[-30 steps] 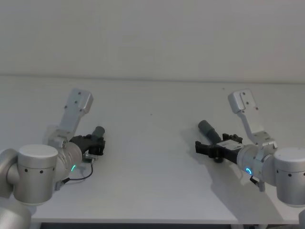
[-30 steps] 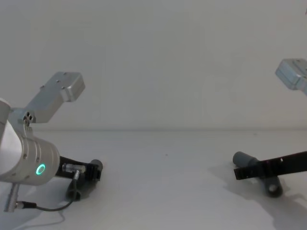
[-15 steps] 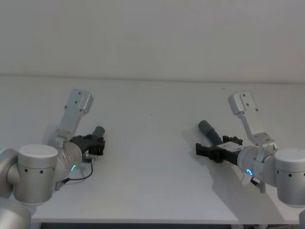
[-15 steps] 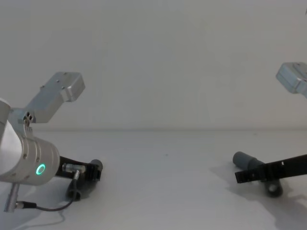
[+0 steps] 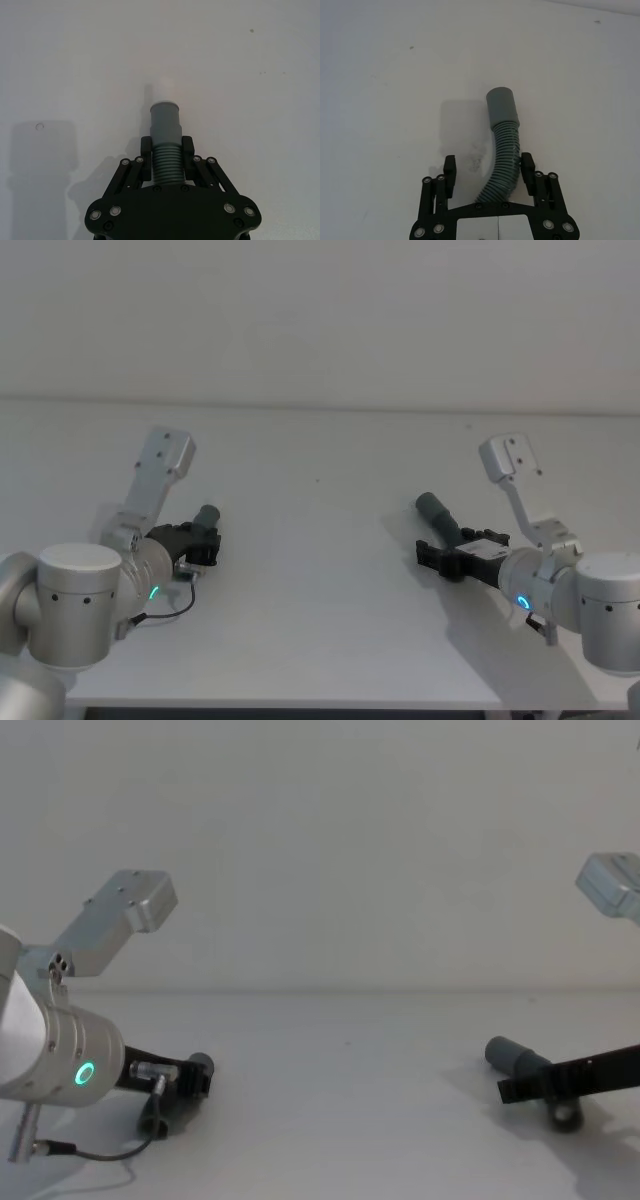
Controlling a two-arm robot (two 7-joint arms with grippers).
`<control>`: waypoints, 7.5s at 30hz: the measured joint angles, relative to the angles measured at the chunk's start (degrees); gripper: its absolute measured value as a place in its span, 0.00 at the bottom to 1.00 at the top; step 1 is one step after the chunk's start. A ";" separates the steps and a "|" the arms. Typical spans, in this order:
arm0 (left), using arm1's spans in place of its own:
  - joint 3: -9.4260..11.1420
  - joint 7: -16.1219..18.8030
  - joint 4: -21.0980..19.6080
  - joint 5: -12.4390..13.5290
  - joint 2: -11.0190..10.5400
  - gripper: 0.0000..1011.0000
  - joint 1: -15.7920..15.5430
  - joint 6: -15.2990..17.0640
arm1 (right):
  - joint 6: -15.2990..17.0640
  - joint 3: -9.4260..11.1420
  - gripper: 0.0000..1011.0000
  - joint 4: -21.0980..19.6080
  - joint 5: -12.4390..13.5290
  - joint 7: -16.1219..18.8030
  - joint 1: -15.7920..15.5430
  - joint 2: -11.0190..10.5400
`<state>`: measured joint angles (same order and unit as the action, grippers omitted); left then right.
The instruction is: Use both hands to pick up one end of the pipe from the table, align the ends, and insert them.
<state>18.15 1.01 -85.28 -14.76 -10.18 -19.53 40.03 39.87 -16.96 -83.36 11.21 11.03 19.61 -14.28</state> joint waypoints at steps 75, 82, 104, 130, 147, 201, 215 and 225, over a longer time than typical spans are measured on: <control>5.37 -10.92 -11.61 4.58 -9.70 0.34 0.48 -3.21 | -30.58 -4.26 0.28 0.23 -5.01 19.88 0.32 -16.12; 6.57 -16.90 -11.28 4.20 -13.01 0.34 -0.75 -4.83 | -35.52 -5.99 0.28 2.27 -5.56 25.13 1.72 -18.95; 11.96 -32.46 -6.27 4.58 -19.74 0.34 -6.33 -14.36 | -40.72 -10.79 0.28 6.89 -4.69 34.97 6.67 -19.96; 14.93 -40.52 -1.69 2.63 -21.62 0.34 -9.91 -21.75 | -40.80 -13.07 0.28 10.99 -0.64 41.13 11.66 -17.83; 16.12 -42.20 -1.45 1.52 -22.49 0.34 -10.57 -23.67 | -40.84 -14.42 0.28 12.69 -0.01 41.73 13.38 -16.95; 19.06 -42.68 -0.78 -1.04 -23.47 0.34 -12.08 -24.43 | -41.79 -17.85 0.28 14.90 1.43 41.76 16.14 -15.70; 19.75 -44.18 -0.48 -2.18 -24.08 0.34 -12.47 -25.16 | -41.97 -18.61 0.28 15.09 1.70 41.67 16.52 -15.64; 20.57 -44.98 -0.98 -2.45 -24.76 0.34 -12.77 -25.16 | -42.13 -18.95 0.28 15.08 1.82 41.42 16.68 -15.64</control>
<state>38.72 -43.98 -86.26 -17.21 -34.95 -32.30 14.87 -2.27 -35.91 -68.28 13.03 52.45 36.30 -29.92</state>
